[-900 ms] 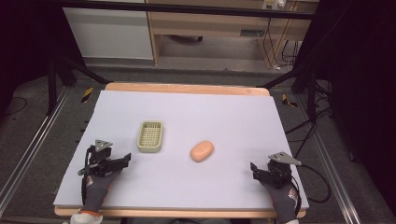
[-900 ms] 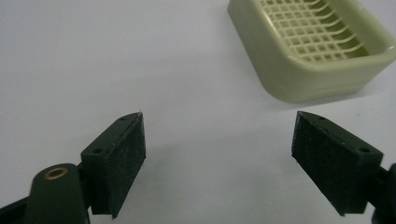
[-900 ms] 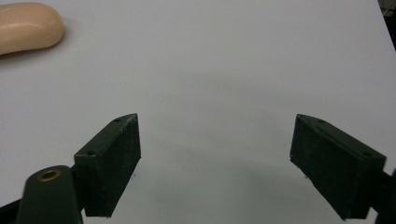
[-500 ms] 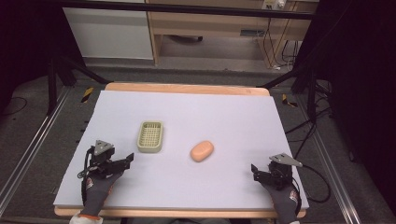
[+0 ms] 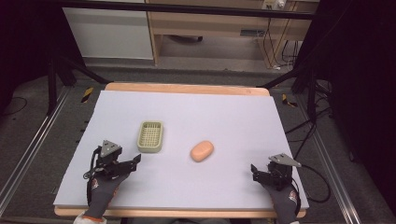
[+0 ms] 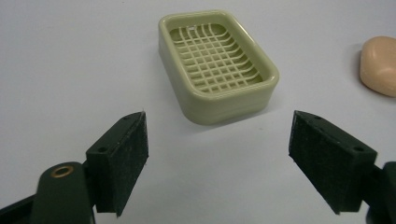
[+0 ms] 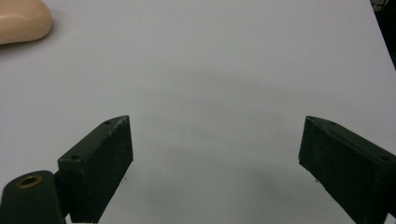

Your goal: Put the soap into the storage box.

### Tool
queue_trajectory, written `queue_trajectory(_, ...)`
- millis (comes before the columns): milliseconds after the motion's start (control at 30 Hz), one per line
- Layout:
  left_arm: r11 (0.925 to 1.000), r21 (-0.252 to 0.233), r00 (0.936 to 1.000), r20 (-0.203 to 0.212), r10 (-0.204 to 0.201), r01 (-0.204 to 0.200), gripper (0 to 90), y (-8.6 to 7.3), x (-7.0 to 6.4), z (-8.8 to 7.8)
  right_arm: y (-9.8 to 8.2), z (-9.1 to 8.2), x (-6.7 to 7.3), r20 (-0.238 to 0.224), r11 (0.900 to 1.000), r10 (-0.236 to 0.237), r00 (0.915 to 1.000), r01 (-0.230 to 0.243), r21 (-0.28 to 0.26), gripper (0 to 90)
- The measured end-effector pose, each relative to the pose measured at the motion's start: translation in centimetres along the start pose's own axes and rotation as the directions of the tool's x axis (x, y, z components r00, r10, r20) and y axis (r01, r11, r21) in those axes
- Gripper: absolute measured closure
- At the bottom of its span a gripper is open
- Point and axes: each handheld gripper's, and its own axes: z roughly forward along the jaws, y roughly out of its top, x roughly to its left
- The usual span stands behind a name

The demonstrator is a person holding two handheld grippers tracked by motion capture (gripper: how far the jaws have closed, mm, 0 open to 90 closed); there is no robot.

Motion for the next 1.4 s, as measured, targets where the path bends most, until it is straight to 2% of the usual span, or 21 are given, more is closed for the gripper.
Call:
queue_trajectory(400, 0.9995, -0.002, 0.9982, 0.051, 0.032, -0.032, 19.0, 0.5, -1.9, 0.5, 0.1, 0.1, 0.1, 0.008, 1.000, -0.002, 1.0000, 0.002, -0.001, 9.2)
queue_trajectory(833, 0.9981, -0.001, 0.9948, 0.081, 0.062, -0.062, 18.9, 1.2, -3.3, 1.0, 0.1, 0.1, 0.2, 0.018, 1.000, -0.004, 0.9998, 0.004, -0.001, 8.6)
queue_trajectory(1233, 0.9944, 0.002, 0.9868, 0.124, 0.104, -0.105, 18.6, 2.4, -4.5, 1.5, 0.1, 0.1, 0.2, 0.026, 1.000, -0.009, 0.9996, 0.009, 0.003, 8.5)
queue_trajectory(1400, 0.9929, -0.017, 0.9825, 0.144, 0.119, -0.117, 18.6, 3.4, -5.1, 1.6, 0.1, 0.1, 0.2, 0.031, 1.000, -0.009, 0.9995, 0.009, 0.003, 8.5)
